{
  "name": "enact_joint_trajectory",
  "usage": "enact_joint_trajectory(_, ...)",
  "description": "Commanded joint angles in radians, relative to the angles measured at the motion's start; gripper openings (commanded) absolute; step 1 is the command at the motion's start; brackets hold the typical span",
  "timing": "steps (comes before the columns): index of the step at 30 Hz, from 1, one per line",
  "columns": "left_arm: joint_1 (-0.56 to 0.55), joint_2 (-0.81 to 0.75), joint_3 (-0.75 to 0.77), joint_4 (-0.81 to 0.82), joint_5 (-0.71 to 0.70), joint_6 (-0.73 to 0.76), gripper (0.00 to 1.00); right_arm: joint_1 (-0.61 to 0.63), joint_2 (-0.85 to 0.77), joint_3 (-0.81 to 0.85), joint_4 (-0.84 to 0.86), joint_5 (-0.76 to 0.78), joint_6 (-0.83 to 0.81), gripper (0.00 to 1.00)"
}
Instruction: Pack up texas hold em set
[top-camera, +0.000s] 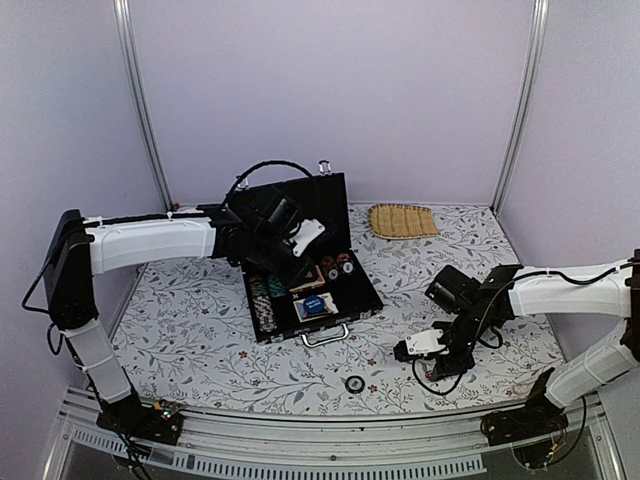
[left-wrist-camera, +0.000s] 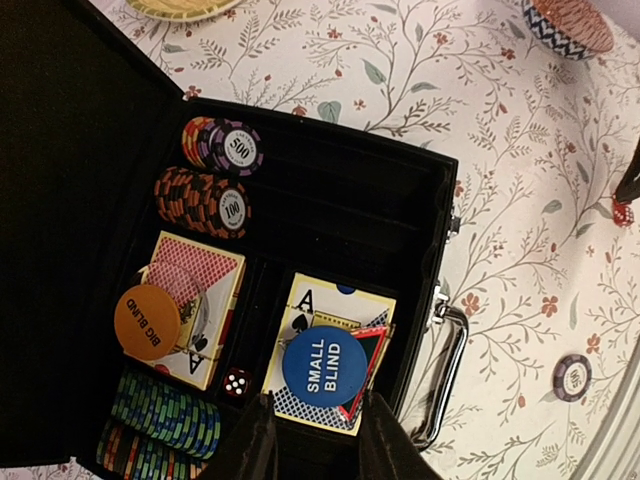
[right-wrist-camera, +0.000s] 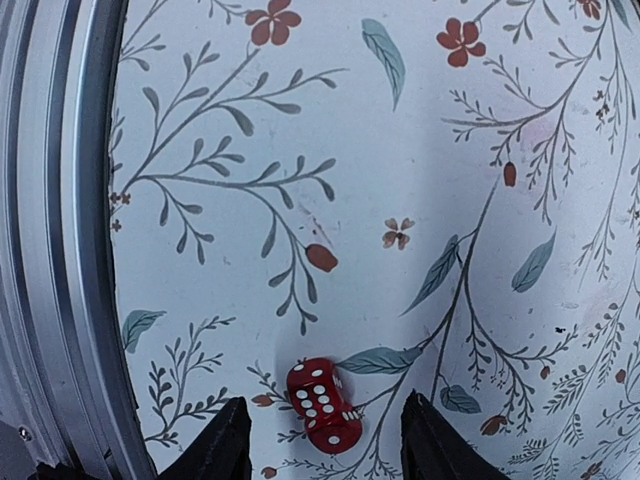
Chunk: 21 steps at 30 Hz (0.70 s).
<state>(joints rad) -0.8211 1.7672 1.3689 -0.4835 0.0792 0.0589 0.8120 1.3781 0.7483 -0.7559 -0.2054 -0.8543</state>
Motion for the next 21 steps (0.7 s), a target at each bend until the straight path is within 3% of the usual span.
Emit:
enact_joint_trajectory(1, -0.006, -0.011, -0.018, 0.017, -0.016, -0.004, 0.3, 0.018, 0.028, -0.01, 0.011, 0.034, -0.006, 0.52)
enact_joint_trajectory(21, -0.006, -0.013, -0.048, 0.032, -0.029, -0.003, 0.3, 0.041, 0.094, -0.008, 0.043, 0.059, 0.004, 0.25)
